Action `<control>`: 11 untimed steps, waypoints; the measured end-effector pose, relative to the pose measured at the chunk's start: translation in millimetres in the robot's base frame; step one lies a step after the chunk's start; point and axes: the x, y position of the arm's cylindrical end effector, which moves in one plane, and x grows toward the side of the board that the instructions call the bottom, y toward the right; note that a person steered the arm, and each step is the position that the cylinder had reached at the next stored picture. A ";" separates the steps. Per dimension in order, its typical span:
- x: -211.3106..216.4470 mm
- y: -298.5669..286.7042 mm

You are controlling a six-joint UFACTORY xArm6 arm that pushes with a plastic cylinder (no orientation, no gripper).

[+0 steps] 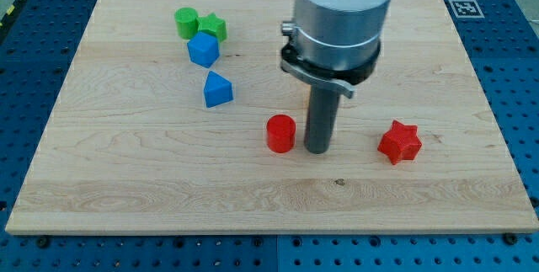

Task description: Move the red star closer to the yellow hexagon

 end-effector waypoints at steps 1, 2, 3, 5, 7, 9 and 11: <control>13.0 44.3; 32.7 91.5; 31.5 129.7; -21.9 126.5; -25.6 135.8; 1.0 148.6; -16.7 105.9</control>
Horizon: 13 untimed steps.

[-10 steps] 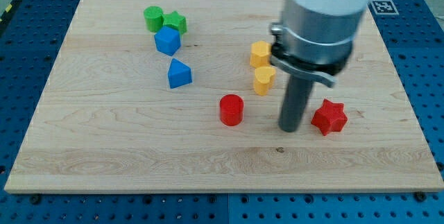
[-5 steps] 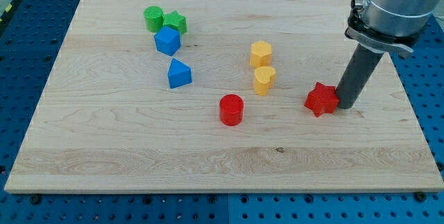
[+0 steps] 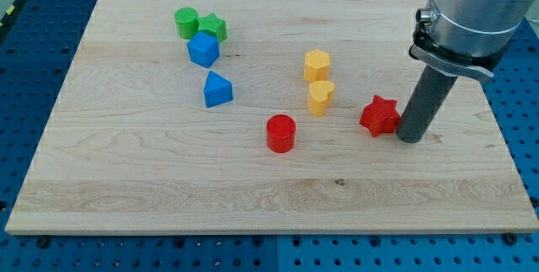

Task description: Move the red star closer to the yellow hexagon

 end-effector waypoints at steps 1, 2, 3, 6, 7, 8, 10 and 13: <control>4.5 0.0; 9.8 -2.2; 6.5 -18.6; -9.8 -56.8; -26.8 -56.8; -33.9 -45.8; -33.1 -13.0; -84.5 -13.0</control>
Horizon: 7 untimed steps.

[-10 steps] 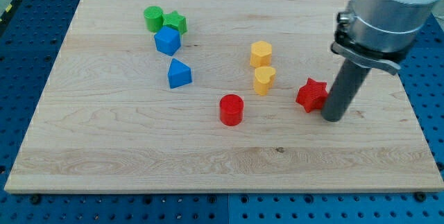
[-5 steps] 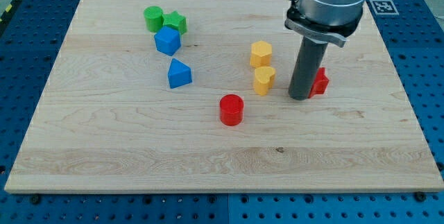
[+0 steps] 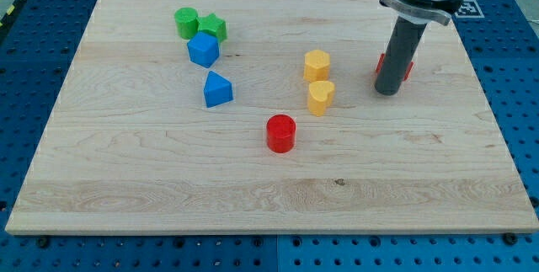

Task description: Move the red star closer to the yellow hexagon

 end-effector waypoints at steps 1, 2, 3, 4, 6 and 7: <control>-15.5 0.0; -31.3 0.0; -30.3 4.5; 12.7 44.9; -27.1 95.6; -46.6 94.7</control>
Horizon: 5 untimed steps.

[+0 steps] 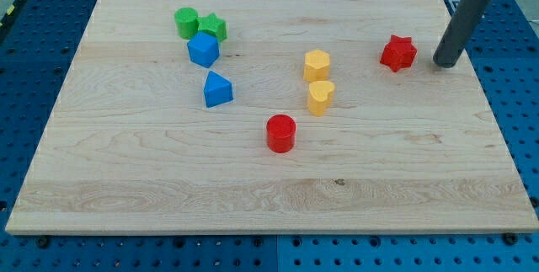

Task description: Move the red star closer to the yellow hexagon

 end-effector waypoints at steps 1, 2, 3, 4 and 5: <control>0.0 -13.3; 0.0 -38.7; 0.0 -56.7; -7.4 -78.1; -16.2 -99.6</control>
